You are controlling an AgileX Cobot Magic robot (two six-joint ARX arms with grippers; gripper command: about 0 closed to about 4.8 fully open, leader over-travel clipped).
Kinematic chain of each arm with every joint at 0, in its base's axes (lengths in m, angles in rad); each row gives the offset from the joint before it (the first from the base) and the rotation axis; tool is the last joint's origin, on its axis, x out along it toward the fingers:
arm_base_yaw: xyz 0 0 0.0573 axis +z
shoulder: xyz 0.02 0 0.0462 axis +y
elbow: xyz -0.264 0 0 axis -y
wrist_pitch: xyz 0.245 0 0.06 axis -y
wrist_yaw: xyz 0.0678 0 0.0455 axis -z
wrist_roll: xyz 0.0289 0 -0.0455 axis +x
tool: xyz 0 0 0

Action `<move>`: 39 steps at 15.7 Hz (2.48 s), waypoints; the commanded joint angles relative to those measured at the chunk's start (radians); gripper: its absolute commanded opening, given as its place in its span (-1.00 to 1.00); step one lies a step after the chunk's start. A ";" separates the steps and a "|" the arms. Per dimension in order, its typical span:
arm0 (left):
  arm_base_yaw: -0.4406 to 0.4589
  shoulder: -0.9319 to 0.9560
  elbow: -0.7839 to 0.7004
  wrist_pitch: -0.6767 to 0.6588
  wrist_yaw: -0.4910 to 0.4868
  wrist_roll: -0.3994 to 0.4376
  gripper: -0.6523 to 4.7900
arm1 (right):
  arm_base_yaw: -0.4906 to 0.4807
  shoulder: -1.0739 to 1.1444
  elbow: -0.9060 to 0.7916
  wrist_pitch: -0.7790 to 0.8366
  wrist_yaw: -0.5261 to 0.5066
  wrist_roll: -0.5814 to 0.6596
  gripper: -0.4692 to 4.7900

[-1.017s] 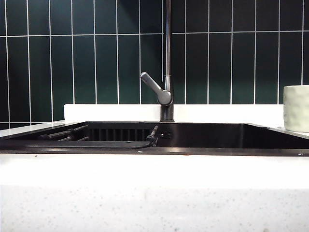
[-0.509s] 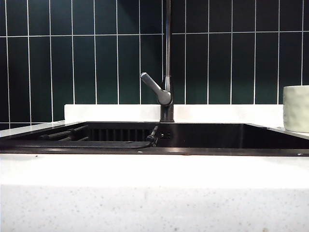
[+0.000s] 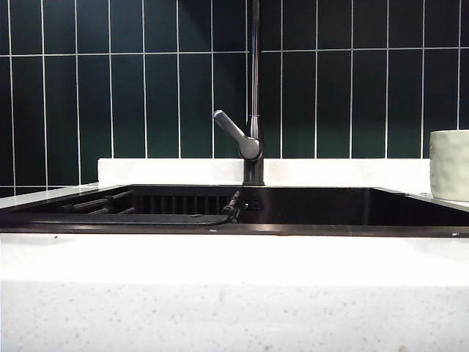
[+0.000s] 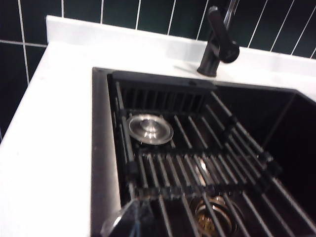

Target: Pick up the mug next to the sink, go to the faucet to get some water, pour the water into the sink, and finally put the mug back to its place.

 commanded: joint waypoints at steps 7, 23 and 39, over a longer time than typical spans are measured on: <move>-0.001 -0.039 0.049 -0.113 0.005 0.092 -0.77 | 0.035 -0.233 -0.008 -0.260 0.125 0.035 -0.83; -0.001 -0.037 -0.002 -0.029 0.020 0.138 -0.77 | 0.033 -0.233 -0.056 -0.197 0.011 -0.187 -0.83; -0.001 -0.038 -0.002 -0.077 0.024 0.137 -0.77 | 0.034 -0.233 -0.056 -0.201 0.010 -0.186 -0.83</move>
